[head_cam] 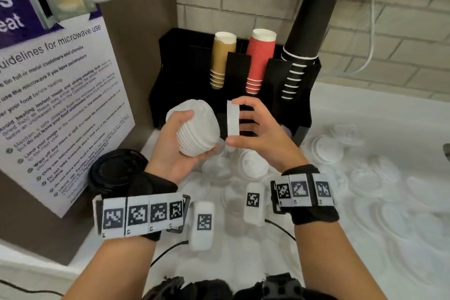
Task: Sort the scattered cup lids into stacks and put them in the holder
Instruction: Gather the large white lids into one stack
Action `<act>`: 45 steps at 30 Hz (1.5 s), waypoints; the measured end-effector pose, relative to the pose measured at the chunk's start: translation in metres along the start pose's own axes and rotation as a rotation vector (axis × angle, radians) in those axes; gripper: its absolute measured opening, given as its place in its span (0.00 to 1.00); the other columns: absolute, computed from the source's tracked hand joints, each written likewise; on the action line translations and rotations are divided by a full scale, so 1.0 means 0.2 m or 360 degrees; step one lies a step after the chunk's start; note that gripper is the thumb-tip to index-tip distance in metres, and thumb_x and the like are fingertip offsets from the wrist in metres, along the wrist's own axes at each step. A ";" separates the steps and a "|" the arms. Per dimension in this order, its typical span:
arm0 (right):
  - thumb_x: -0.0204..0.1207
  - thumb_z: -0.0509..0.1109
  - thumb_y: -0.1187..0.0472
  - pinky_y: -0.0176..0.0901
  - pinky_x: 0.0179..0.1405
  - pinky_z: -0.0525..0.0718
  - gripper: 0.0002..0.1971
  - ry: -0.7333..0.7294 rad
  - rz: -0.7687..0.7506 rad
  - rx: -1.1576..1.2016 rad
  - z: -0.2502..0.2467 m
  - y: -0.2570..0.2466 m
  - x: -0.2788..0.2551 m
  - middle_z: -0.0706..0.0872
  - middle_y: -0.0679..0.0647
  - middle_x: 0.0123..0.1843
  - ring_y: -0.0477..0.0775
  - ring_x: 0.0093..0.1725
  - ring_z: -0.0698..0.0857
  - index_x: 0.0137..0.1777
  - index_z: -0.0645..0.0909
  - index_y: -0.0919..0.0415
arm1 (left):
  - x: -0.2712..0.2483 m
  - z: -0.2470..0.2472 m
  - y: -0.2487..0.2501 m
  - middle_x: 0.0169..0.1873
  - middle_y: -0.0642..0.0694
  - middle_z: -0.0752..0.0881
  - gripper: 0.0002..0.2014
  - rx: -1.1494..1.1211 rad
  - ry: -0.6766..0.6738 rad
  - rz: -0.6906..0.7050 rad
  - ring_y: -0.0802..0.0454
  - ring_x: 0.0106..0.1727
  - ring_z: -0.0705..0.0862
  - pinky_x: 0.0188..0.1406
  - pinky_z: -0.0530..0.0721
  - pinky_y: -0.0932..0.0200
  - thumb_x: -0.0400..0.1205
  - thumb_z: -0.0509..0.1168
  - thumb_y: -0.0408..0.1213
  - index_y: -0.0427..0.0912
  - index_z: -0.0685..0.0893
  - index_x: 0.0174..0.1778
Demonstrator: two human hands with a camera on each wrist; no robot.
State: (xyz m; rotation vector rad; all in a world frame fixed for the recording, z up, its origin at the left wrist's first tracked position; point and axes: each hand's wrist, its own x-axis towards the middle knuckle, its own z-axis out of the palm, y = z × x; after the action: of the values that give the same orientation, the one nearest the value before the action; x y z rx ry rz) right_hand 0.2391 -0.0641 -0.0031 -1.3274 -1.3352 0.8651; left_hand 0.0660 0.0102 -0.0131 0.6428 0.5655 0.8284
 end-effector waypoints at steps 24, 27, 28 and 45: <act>0.72 0.78 0.60 0.41 0.57 0.86 0.29 -0.0034 -0.0073 -0.0234 0.03 -0.05 -0.13 0.80 0.37 0.66 0.43 0.64 0.80 0.72 0.76 0.41 | -0.01 0.01 -0.15 0.62 0.42 0.87 0.28 0.0219 -0.0288 -0.0062 0.43 0.58 0.89 0.44 0.90 0.47 0.74 0.67 0.50 0.53 0.77 0.73; 0.71 0.79 0.59 0.42 0.57 0.86 0.30 -0.0006 -0.0079 -0.0293 0.03 -0.05 -0.14 0.79 0.38 0.67 0.43 0.63 0.80 0.72 0.76 0.41 | -0.02 0.02 -0.17 0.65 0.38 0.86 0.30 0.0184 -0.0242 -0.0082 0.39 0.62 0.87 0.50 0.88 0.43 0.73 0.68 0.52 0.50 0.77 0.73; 0.71 0.79 0.58 0.44 0.56 0.87 0.30 0.0006 -0.0072 -0.0328 0.04 -0.05 -0.14 0.78 0.40 0.67 0.44 0.63 0.80 0.72 0.76 0.40 | -0.02 0.02 -0.17 0.65 0.37 0.86 0.29 0.0162 -0.0244 -0.0098 0.37 0.64 0.86 0.52 0.88 0.41 0.73 0.68 0.52 0.49 0.78 0.72; 0.80 0.70 0.58 0.31 0.56 0.75 0.17 -0.0659 0.0335 -0.1750 -0.36 -0.01 -0.01 0.84 0.53 0.64 0.51 0.61 0.82 0.68 0.81 0.56 | -0.01 -0.04 -0.08 0.57 0.41 0.87 0.27 -0.0168 -0.0043 -0.0029 0.42 0.55 0.88 0.45 0.88 0.44 0.68 0.72 0.47 0.48 0.81 0.65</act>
State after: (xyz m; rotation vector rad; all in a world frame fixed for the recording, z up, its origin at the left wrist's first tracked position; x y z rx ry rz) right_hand 0.3069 -0.0789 0.0146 -2.2246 -2.1759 0.5305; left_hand 0.0680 0.0028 -0.0298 0.5510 0.4992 0.8258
